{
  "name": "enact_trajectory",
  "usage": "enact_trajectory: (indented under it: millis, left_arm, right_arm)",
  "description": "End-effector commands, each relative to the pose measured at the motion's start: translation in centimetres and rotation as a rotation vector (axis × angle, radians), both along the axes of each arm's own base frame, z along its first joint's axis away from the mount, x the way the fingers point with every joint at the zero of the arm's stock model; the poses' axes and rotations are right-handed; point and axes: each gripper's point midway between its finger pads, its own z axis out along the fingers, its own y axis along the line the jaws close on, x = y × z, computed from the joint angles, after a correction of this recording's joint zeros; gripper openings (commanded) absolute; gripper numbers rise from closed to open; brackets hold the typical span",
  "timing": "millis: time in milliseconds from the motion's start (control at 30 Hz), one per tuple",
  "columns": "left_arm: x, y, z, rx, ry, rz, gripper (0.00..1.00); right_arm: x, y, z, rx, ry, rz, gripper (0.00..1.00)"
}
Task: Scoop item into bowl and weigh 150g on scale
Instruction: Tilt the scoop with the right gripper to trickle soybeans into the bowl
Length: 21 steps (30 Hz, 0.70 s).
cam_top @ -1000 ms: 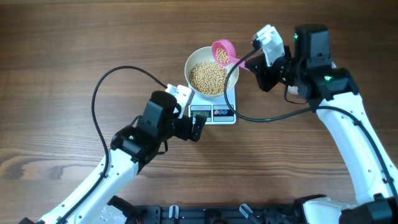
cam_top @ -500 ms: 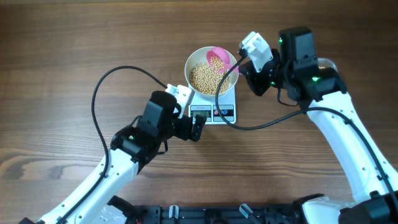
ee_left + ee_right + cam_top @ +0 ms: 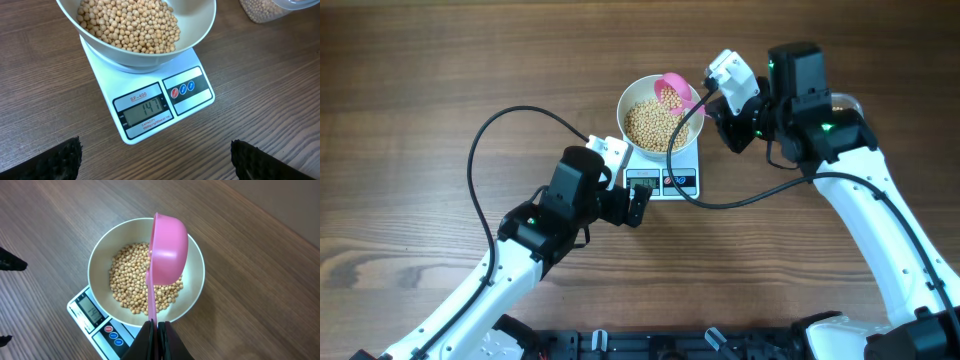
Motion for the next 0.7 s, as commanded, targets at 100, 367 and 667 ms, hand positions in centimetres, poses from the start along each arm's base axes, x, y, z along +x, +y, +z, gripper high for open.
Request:
enact_trajectory:
  millis: [100,367,667]
  left_arm:
    - [-0.27,-0.27,-0.25,0.006,-0.001,-0.030,1.00]
    - [-0.28,-0.26,-0.25,0.006,0.000,-0.030,1.00]
    - [-0.28,-0.26,-0.26,0.006,0.000,-0.030,1.00]
  right_arm:
    - [0.00,0.69,-0.18,0.002,0.000,0.008,0.04]
    - [0.28,0.41,-0.22,-0.028,-0.024,0.014,0.04]
    - [0.60,0.50,0.10,-0.030,-0.049,0.023,0.04]
